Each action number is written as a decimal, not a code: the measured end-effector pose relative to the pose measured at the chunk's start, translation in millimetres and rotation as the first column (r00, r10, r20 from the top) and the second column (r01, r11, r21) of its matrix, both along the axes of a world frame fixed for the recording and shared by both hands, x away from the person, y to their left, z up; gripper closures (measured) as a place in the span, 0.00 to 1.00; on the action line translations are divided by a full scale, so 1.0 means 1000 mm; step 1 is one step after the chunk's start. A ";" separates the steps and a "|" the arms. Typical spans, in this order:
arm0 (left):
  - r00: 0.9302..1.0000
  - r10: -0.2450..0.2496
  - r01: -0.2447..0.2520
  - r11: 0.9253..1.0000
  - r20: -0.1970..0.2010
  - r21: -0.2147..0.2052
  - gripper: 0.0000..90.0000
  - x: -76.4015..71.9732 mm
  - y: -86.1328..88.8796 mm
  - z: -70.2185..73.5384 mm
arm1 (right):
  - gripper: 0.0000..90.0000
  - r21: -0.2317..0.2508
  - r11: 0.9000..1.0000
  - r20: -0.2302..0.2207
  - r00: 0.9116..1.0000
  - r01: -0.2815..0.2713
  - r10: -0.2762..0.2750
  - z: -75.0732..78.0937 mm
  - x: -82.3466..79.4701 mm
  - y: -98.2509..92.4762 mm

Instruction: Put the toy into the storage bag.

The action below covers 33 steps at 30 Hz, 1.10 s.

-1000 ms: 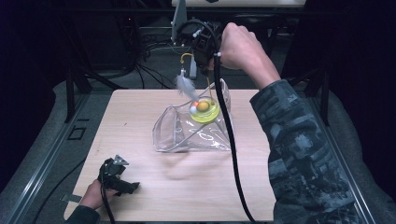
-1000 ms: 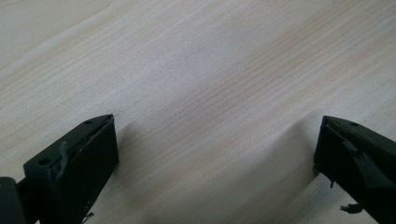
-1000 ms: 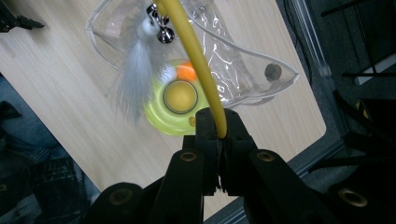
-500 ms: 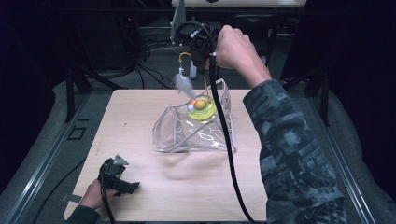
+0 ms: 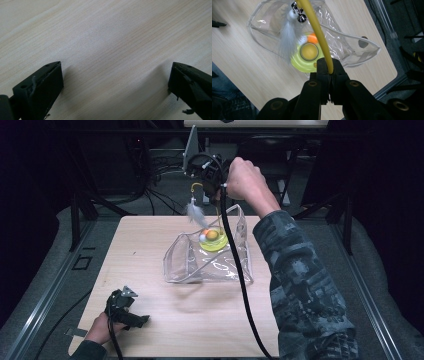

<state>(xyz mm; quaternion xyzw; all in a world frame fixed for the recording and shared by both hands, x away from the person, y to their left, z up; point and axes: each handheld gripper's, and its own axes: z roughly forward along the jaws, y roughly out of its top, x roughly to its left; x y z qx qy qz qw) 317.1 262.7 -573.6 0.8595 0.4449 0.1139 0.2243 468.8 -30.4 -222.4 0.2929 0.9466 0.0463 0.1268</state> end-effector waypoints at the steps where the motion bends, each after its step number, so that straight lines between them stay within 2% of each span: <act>1: 1.000 -0.001 0.001 1.000 -0.001 0.000 0.00 0.000 0.000 0.000 | 0.97 -0.003 1.000 -0.006 1.000 0.004 -0.004 -0.002 0.001 0.000; 15: 1.000 0.001 -0.001 1.000 -0.001 0.000 0.00 0.000 0.000 0.000 | 0.97 -0.006 1.000 -0.045 0.999 0.026 -0.026 -0.045 0.017 -0.003; 22: 1.000 0.001 -0.001 1.000 -0.001 0.000 0.00 0.000 0.000 0.000 | 0.97 -0.008 0.999 -0.071 0.997 0.033 -0.034 -0.065 0.017 -0.006; 33: 1.000 0.001 -0.001 1.000 -0.001 0.000 0.00 0.000 -0.001 0.000 | 0.97 -0.022 0.999 -0.098 0.995 0.027 -0.029 -0.089 0.011 -0.015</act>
